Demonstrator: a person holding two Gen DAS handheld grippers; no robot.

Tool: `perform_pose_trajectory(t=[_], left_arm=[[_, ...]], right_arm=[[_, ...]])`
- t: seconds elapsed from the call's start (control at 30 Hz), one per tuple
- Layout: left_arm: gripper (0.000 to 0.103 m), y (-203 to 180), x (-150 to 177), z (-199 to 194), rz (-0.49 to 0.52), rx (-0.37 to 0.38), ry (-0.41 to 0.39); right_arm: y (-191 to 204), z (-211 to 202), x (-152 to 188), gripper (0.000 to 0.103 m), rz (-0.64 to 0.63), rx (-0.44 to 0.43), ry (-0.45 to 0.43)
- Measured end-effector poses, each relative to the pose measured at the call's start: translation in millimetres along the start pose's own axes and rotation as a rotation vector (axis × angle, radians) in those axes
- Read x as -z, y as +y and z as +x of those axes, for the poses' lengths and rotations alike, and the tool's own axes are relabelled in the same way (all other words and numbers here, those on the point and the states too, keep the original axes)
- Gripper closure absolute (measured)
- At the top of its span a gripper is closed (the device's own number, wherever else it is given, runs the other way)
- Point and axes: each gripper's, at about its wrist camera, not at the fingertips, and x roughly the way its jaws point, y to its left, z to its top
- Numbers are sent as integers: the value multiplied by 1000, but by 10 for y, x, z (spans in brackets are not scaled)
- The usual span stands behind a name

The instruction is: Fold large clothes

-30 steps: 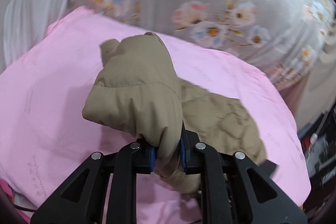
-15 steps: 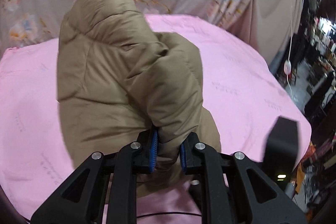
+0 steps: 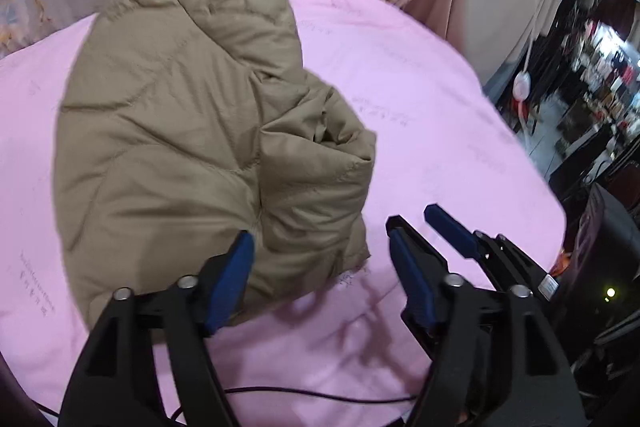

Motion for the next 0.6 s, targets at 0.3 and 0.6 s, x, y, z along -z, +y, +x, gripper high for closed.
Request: perform_pose_trajectory(t=[0.3, 0.6], left_arm=[[14, 869, 27, -924, -178, -148, -193], [15, 1525, 85, -840, -357, -298, -163]], right_arm=[[270, -342, -557, 36, -86, -137, -137], [702, 353, -860, 39, -160, -187, 65]])
